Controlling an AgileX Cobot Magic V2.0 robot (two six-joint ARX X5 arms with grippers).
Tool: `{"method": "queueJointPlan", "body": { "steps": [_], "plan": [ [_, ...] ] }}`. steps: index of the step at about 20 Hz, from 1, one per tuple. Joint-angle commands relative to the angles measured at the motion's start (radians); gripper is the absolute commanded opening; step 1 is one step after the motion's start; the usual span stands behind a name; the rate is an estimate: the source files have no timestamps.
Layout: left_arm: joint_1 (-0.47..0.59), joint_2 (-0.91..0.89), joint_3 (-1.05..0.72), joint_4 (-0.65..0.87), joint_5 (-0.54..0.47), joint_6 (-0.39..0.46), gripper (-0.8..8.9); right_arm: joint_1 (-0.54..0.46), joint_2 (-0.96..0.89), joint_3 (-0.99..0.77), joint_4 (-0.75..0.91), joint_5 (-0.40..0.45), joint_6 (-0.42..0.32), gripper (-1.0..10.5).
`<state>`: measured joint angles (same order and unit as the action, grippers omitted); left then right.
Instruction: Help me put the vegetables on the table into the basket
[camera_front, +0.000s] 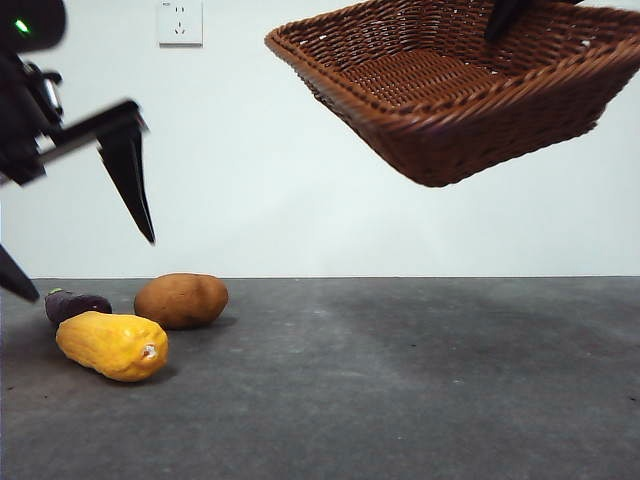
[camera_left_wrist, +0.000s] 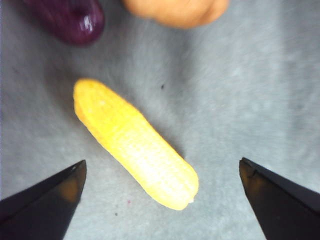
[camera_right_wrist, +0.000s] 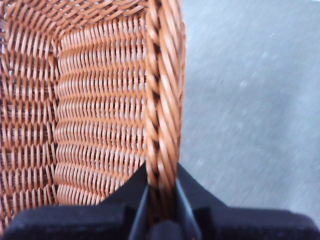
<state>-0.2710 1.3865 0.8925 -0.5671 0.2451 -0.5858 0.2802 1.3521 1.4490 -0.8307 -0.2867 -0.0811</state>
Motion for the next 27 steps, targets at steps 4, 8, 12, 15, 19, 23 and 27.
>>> {"method": "queueJointPlan", "body": {
  "steps": [4, 8, 12, 15, 19, 23, 27],
  "plan": [
    [-0.048, 0.111, 0.05, -0.002, -0.036, -0.145, 6.28, 0.001, -0.033, 0.0, -0.036, -0.059, -0.026, -0.1],
    [-0.069, 0.188, 0.176, -0.125, -0.114, -0.146, 6.28, 0.001, -0.043, 0.0, -0.056, -0.099, -0.037, -0.1],
    [-0.082, 0.269, 0.285, -0.294, -0.145, -0.147, 6.28, 0.001, -0.048, 0.0, -0.06, -0.1, -0.05, -0.1],
    [-0.101, 0.299, 0.289, -0.321, -0.181, -0.175, 6.28, 0.001, -0.048, 0.0, -0.058, -0.1, -0.053, -0.1],
    [-0.105, 0.332, 0.289, -0.306, -0.194, -0.181, 6.28, 0.001, -0.048, 0.0, -0.057, -0.1, -0.054, -0.1],
    [-0.109, 0.376, 0.289, -0.297, -0.193, -0.196, 6.28, 0.001, -0.048, 0.0, -0.06, -0.106, -0.055, -0.1],
    [-0.117, 0.387, 0.289, -0.271, -0.196, -0.197, 4.99, 0.001, -0.048, 0.0, -0.061, -0.106, -0.055, -0.1]
  ]
}}
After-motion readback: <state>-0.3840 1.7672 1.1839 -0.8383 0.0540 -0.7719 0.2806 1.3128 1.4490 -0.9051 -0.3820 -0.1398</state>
